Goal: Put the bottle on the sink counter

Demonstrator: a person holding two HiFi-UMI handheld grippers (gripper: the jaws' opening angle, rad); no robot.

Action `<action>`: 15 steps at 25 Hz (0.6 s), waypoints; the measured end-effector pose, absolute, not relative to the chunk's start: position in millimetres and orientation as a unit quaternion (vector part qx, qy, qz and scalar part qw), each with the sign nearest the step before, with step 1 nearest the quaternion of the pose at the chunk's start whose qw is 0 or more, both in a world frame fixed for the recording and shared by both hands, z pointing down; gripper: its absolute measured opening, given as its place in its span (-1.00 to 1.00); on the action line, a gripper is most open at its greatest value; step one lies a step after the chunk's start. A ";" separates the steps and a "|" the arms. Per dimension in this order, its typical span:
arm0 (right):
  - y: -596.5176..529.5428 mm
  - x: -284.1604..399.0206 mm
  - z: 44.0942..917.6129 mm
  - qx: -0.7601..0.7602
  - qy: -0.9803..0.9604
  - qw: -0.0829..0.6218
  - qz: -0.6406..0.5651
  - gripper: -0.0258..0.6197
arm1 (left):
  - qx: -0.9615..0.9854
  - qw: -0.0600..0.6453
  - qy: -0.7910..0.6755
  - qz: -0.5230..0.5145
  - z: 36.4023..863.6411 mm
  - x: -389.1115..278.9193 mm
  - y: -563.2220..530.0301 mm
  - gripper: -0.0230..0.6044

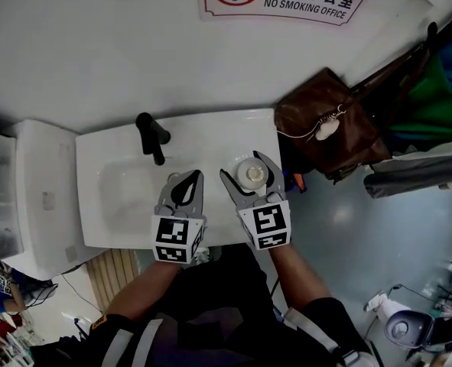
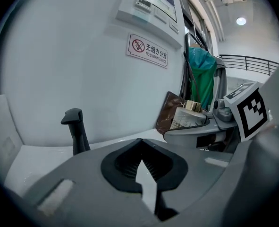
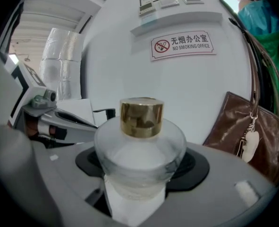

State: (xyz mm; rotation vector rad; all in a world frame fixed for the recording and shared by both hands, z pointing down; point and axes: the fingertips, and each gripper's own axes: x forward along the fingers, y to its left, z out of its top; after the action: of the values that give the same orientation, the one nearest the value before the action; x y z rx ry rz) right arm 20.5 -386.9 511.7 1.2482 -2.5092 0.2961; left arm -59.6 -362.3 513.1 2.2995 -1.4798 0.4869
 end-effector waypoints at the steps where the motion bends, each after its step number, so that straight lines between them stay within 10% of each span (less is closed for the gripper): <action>1: -391.9 21.3 514.9 0.436 -0.879 0.163 0.105 0.14 | 0.813 0.182 -0.525 0.173 514.9 -58.6 -366.1 -0.93; 15: -449.4 38.8 551.9 0.438 -0.870 0.192 0.116 0.14 | 0.800 0.188 -0.539 0.182 543.8 -45.6 -419.2 -0.94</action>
State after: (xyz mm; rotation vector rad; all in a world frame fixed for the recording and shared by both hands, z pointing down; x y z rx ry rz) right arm 38.8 -449.4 551.9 1.2303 -2.4443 0.3269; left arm -45.6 -419.2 543.8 2.2520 -1.5172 0.5126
